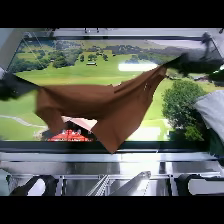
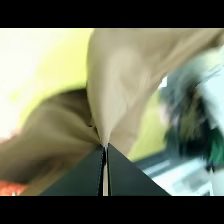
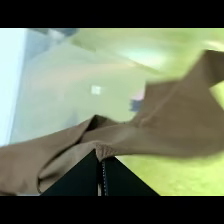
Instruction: Fold the shirts.
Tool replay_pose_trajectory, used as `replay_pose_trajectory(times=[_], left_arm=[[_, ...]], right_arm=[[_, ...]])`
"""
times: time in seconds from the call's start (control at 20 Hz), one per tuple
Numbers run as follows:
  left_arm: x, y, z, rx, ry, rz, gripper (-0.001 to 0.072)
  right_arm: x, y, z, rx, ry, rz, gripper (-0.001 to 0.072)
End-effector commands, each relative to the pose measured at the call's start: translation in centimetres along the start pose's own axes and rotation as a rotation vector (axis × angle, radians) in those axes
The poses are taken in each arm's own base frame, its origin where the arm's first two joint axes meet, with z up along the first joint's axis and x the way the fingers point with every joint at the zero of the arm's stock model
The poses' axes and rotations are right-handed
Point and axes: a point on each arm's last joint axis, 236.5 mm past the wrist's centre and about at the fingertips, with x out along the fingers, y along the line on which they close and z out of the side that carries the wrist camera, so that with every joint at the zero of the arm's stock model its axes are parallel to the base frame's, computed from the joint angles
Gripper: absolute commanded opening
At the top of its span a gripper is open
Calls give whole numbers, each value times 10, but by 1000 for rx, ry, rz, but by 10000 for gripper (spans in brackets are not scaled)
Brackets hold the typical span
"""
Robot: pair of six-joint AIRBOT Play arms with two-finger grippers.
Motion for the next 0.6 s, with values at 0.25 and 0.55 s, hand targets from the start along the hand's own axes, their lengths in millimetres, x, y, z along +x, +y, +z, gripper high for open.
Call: replay_pose_trajectory(times=[0.25, 0.55], left_arm=[[-140, -196, 31, 545, -469, -22, 17], [-52, -118, 51, 285, -129, -156, 19]], right_arm=[[-180, 283, 3, -765, -496, -112, 14], [-126, 188, 73, -554, -513, -156, 14]])
